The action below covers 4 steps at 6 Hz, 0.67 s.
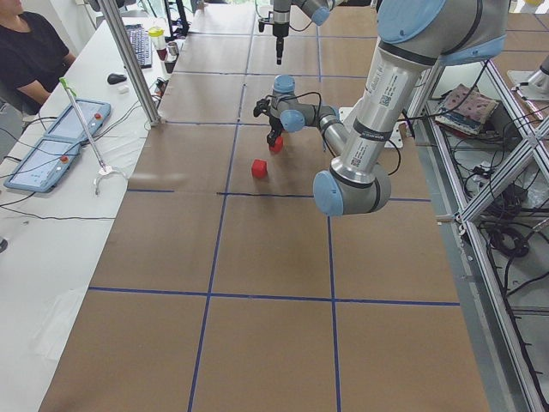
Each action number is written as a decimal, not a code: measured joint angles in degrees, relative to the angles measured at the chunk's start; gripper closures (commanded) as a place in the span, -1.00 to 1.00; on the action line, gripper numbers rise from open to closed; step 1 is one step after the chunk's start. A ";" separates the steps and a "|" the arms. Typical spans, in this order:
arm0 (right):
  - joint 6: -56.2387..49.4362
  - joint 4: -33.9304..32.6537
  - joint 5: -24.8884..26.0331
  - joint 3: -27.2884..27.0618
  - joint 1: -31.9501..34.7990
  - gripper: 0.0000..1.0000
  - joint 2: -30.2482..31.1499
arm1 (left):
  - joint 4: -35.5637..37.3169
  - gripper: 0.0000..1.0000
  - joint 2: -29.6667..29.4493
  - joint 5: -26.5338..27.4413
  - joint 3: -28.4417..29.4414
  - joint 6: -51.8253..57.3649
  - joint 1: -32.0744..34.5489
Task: Form red blocks into L shape at center
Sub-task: 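Close the left gripper on the red cube nearest the center cube, then carry the cube with the left gripper and set it beside the center cube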
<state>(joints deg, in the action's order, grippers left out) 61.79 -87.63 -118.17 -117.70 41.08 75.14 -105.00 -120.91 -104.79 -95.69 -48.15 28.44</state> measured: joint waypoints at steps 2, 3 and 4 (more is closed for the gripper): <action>0.00 0.00 -0.14 -0.19 0.11 -1.00 0.00 | 0.12 1.00 -3.80 0.05 2.60 -0.72 2.05; 0.00 0.02 -0.20 -0.35 0.14 -1.00 0.00 | 0.14 1.00 -7.51 0.09 5.85 -2.79 2.96; 0.00 0.04 -0.21 -0.45 0.14 -1.00 0.03 | 1.13 1.00 -10.65 0.08 8.14 -7.22 3.20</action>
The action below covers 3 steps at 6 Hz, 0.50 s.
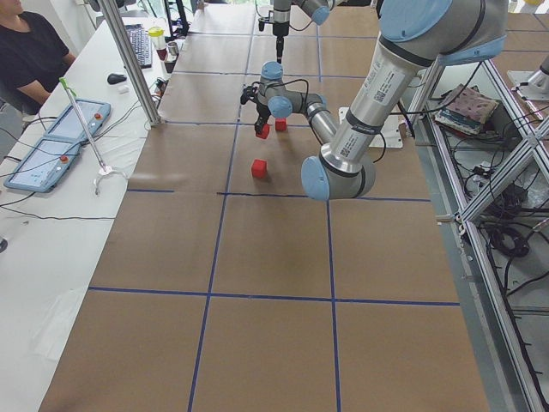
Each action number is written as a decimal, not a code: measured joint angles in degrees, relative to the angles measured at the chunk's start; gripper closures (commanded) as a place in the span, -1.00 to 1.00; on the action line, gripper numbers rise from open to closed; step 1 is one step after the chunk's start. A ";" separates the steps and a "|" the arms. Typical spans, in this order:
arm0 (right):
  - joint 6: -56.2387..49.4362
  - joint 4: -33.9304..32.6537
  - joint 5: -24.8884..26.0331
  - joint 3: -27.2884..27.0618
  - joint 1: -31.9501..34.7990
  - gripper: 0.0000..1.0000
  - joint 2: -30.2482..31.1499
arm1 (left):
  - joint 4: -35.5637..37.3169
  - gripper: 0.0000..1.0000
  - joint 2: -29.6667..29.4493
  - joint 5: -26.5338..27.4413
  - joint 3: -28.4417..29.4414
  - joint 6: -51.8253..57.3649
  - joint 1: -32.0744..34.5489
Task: Form red blocks into L shape at center
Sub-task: 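Carry the cube with the left gripper and set it beside the center cube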
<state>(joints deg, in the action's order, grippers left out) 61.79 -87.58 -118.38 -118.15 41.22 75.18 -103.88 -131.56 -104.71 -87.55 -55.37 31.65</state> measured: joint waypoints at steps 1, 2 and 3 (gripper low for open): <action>0.02 -0.02 -0.03 -0.07 0.04 -1.00 0.07 | 2.75 1.00 -3.29 -0.04 1.85 -6.58 -0.11; 0.06 -0.04 -0.25 -0.40 0.29 -1.00 0.35 | 5.03 1.00 -6.07 -0.05 3.80 -12.52 -0.56; 0.06 -0.02 -1.38 -1.02 1.25 -1.00 1.25 | 5.90 1.00 -7.41 -0.03 5.07 -16.32 -1.30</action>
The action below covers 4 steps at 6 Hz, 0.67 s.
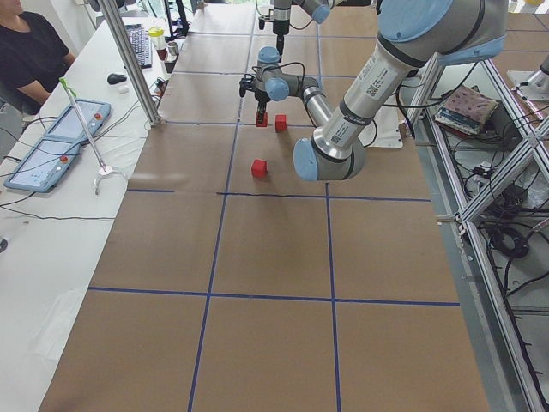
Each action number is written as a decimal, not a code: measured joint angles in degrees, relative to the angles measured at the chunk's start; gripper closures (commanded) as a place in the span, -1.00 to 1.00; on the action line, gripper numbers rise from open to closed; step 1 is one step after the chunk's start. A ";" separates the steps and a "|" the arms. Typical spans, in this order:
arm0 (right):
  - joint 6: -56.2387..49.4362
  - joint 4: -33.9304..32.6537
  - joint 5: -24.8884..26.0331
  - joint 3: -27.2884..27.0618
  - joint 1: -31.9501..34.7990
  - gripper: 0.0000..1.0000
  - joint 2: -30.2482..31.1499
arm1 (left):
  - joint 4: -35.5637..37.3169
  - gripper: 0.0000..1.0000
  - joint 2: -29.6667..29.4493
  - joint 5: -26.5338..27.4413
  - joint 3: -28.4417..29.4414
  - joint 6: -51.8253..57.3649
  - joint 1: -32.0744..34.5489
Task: Form red blocks into L shape at center
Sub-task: 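Carry the cube with the left gripper and set it beside the center cube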
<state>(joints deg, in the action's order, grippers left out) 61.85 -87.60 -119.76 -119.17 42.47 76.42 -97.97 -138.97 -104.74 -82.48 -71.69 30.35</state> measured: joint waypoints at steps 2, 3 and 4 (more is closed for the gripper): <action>-0.05 0.06 -1.97 -0.56 1.48 -1.00 1.19 | 0.24 1.00 -0.52 1.08 0.69 -2.29 -1.60; -0.06 0.04 -2.16 -0.60 1.57 -1.00 1.31 | 0.21 1.00 -0.52 1.67 0.78 -2.44 -2.23; -0.06 0.02 -2.21 -0.60 1.57 -1.00 1.34 | 0.17 1.00 -0.52 1.90 0.81 -2.48 -2.74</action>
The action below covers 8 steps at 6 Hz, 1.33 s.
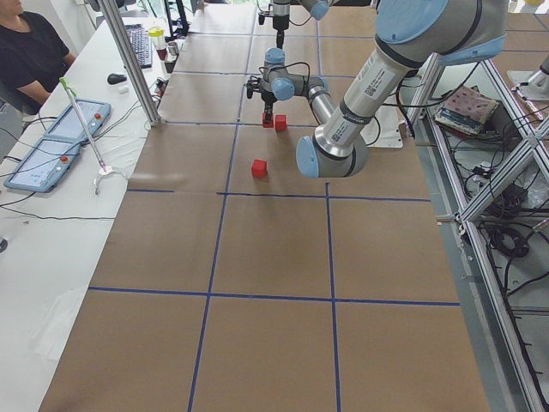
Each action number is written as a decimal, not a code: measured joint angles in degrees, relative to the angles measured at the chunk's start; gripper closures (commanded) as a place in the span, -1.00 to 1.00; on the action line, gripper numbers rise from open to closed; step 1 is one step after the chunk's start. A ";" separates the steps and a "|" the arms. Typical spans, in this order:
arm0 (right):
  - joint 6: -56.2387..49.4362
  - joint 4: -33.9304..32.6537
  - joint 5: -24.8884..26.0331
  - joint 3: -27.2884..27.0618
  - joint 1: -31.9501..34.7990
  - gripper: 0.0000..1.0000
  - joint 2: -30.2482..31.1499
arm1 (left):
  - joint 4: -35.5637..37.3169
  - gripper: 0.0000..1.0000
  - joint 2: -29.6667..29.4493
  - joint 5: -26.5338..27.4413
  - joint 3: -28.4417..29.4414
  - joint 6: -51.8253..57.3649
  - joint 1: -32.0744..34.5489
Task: Form red blocks into L shape at center
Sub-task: 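Carry the cube with the left gripper and set it beside the center cube, then open the left gripper and move it back toward the last red cube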
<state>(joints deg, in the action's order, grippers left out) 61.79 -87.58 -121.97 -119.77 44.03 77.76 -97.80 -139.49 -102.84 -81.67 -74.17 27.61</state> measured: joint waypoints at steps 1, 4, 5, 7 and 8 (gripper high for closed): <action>0.00 0.03 -0.01 0.07 0.00 -1.00 0.02 | -0.01 1.00 0.00 0.07 0.00 -0.04 -0.40; 0.00 -0.04 -0.08 0.18 0.00 -1.00 0.02 | 0.05 0.95 0.32 0.09 -0.45 -0.17 -0.94; 0.00 -0.04 -0.08 0.21 0.00 -1.00 0.02 | 0.04 0.90 0.35 0.09 -0.48 -0.16 -0.97; 0.00 0.02 -0.02 0.24 -0.04 -1.00 0.02 | -0.04 0.74 0.46 0.16 -0.48 -0.04 -1.14; 0.00 0.01 -0.02 0.24 -0.06 -1.00 0.02 | -0.14 0.33 0.50 0.54 -0.41 0.01 -1.38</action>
<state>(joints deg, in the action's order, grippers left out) 61.79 -87.57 -121.99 -119.53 43.97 77.78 -97.94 -138.99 -102.30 -82.08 -74.16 26.23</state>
